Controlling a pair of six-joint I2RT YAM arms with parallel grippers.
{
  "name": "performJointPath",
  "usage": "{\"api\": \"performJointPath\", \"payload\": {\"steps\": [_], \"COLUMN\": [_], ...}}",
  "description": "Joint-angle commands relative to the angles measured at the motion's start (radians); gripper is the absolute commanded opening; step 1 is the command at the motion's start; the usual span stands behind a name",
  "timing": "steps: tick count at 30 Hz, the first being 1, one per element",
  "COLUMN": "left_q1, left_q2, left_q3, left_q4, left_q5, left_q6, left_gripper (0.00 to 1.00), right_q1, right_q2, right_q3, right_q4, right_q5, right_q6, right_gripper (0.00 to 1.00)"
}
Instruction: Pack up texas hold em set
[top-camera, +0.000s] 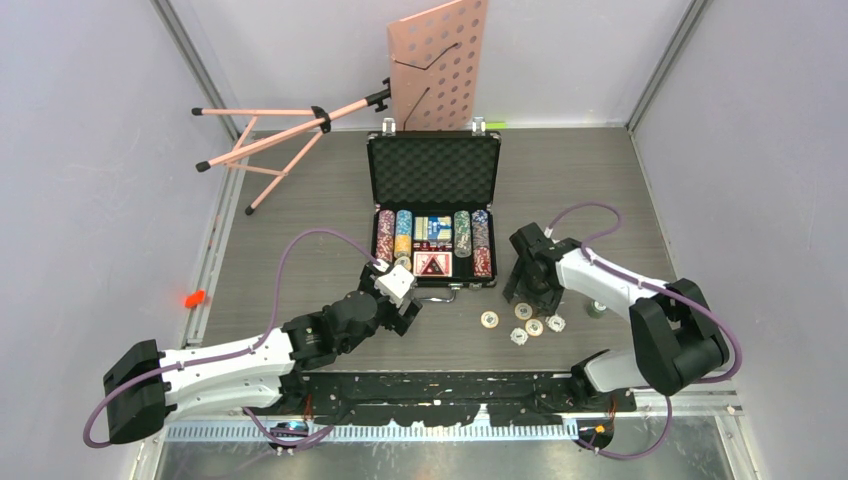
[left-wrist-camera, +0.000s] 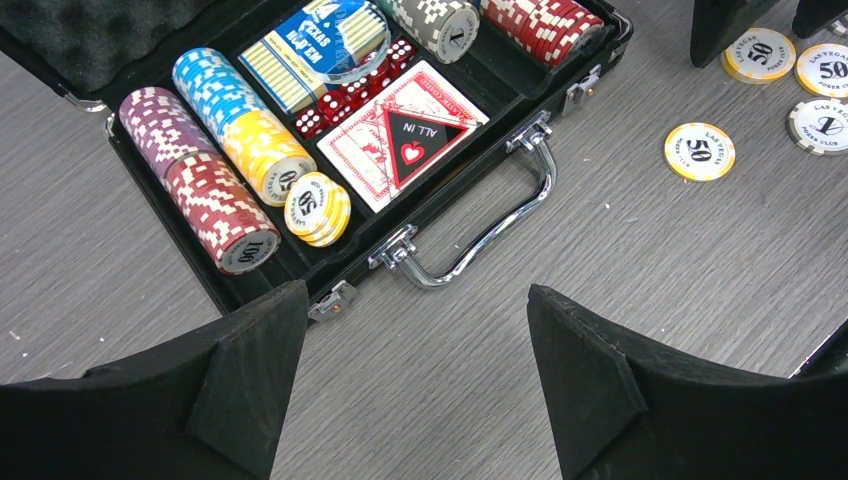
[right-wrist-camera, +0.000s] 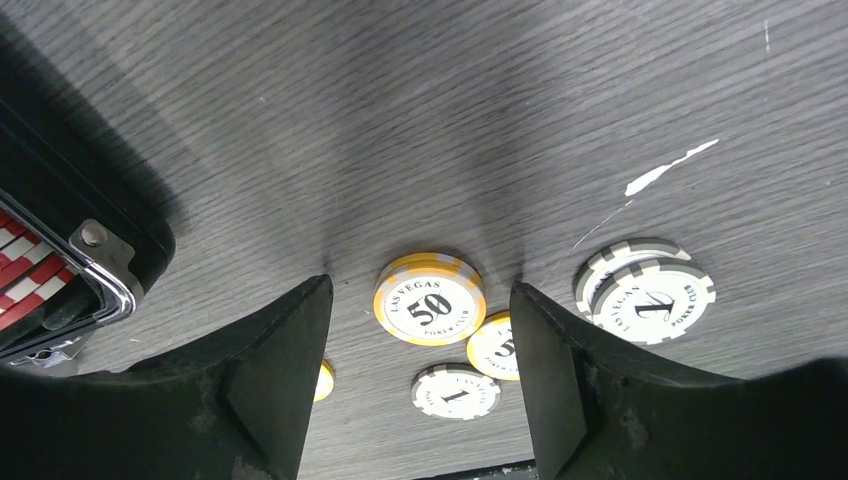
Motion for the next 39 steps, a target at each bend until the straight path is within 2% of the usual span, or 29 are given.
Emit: {"api": "performJointPath", "payload": {"steps": [1,11,13,16,20,31,39], "left_q1": [0.003,0.004,0.003,0.003,0.002,0.003,0.003], "left_q2": [-0.008,-0.011,-0.011,-0.012,-0.011,-0.015,-0.022], "left_q3": [0.007,0.007,0.007,0.007,0.007,0.007,0.005], "left_q4": [0.039,0.037,0.036,0.036,0.036,0.036,0.035], "left_q5": [-0.007,-0.008,-0.01,-0.009,-0.008,-0.008,-0.006], "left_q6": [0.011,0.01,0.01,0.01,0.008,0.008,0.008], "left_gripper": [0.83,0.83,0.83,0.83,0.83,0.83,0.83], "right_q1": [0.008,0.048,0.049,0.048,0.048,0.049,0.048], "right_q2": [0.007,0.056,0.052,0.051,0.032,-0.099,-0.139], "right_q3": [-0.015,-0.038,-0.044,-0.042,-0.021,0.054,0.027], "right_q4": [0.041,0.05,0.057,0.06,0.022,-0.134,-0.183], "right_q5": [0.012,0.009,0.007,-0.009,-0.01,0.014,0.047], "right_q6": [-0.011,0.012,0.015,0.014,0.002,0.006,0.024], "right_gripper": [0.7,0.6,0.55,0.4,0.31,0.29,0.3]}}
